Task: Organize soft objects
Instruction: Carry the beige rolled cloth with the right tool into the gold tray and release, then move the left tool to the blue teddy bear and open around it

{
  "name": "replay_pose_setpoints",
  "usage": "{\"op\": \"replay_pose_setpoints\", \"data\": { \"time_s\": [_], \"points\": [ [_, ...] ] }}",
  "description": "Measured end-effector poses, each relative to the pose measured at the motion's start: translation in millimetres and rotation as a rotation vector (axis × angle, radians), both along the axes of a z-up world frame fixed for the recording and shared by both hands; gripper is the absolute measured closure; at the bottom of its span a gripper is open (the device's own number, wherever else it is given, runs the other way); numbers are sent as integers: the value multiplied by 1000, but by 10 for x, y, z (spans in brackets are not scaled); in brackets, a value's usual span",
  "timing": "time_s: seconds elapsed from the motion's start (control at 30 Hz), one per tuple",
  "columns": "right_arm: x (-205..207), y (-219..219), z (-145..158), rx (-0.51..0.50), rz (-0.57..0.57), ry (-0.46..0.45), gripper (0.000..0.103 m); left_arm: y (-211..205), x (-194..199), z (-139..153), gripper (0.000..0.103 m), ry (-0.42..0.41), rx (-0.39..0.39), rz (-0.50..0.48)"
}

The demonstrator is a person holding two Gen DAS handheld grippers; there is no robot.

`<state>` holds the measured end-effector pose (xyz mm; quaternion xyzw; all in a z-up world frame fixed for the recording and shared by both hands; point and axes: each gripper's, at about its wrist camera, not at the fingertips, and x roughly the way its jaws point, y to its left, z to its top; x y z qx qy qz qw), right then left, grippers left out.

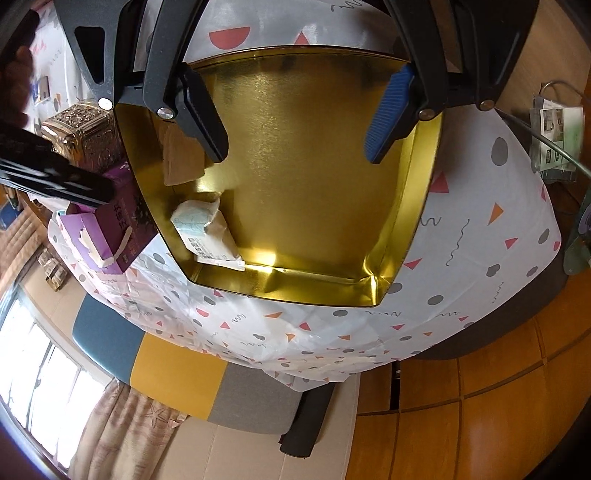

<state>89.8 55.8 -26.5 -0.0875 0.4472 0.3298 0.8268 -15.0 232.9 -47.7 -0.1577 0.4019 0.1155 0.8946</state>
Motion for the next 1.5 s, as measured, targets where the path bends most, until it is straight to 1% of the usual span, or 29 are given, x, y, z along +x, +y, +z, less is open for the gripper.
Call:
{"op": "replay_pose_setpoints", "data": {
  "time_s": [0.1, 0.2, 0.3, 0.43, 0.5, 0.57, 0.63, 0.7, 0.77, 0.87, 0.9, 0.97, 1.03, 1.1, 1.23, 1.33, 1.4, 1.5],
  "points": [
    [-123, -215, 88, 29, -32, -23, 63, -49, -3, 5, 26, 0, 3, -16],
    [-227, -482, 137, 54, -74, -26, 63, -81, -4, 21, 22, -7, -1, -25],
    [-322, -806, 157, 61, -130, -27, 62, -114, -7, 32, 22, -12, 1, -33],
    [-425, -1463, 145, 101, -279, 49, 61, -161, 19, 29, 22, -7, 6, -40],
    [-456, -1854, 100, 125, -392, 104, 59, -190, 24, 32, 22, -8, 6, -44],
    [-479, -2276, 30, 150, -529, 169, 51, -219, 33, 29, 22, -8, 0, -56],
    [-506, -2719, -27, 150, -708, 203, 45, -248, 49, 22, 21, -6, -6, -73],
    [-534, -3186, -117, 178, -900, 255, 40, -274, 63, 18, 18, -5, -10, -83],
    [-581, -3627, -246, 242, -1093, 317, 33, -290, 68, 16, 18, -7, -15, -91],
    [-629, -4059, -475, 328, -1279, 388, 32, -307, 78, 10, 18, -3, -18, -98],
    [-618, -4121, -516, 335, -1306, 390, 32, -306, 79, 6, 18, -2, -19, -97],
    [-567, -4190, -603, 317, -1347, 392, 32, -309, 80, 3, 18, 0, -19, -99],
    [-503, -4267, -708, 332, -1342, 413, 32, -319, 84, 11, 18, -3, -21, -107],
    [-392, -4253, -734, 294, -1336, 414, 32, -341, 84, 30, 18, -11, -21, -121],
    [-132, -4215, -743, 177, -1260, 364, 32, -418, 78, 72, 18, -20, -10, -156],
    [-3, -4196, -822, 92, -1227, 326, 32, -530, 93, 158, 18, -36, -4, -211],
    [20, -4209, -863, 74, -1221, 325, 32, -625, 116, 238, 18, -53, 3, -251],
    [38, -4212, -844, 47, -1219, 299, 32, -841, 159, 389, 18, -80, 2, -323]
  ]
}}
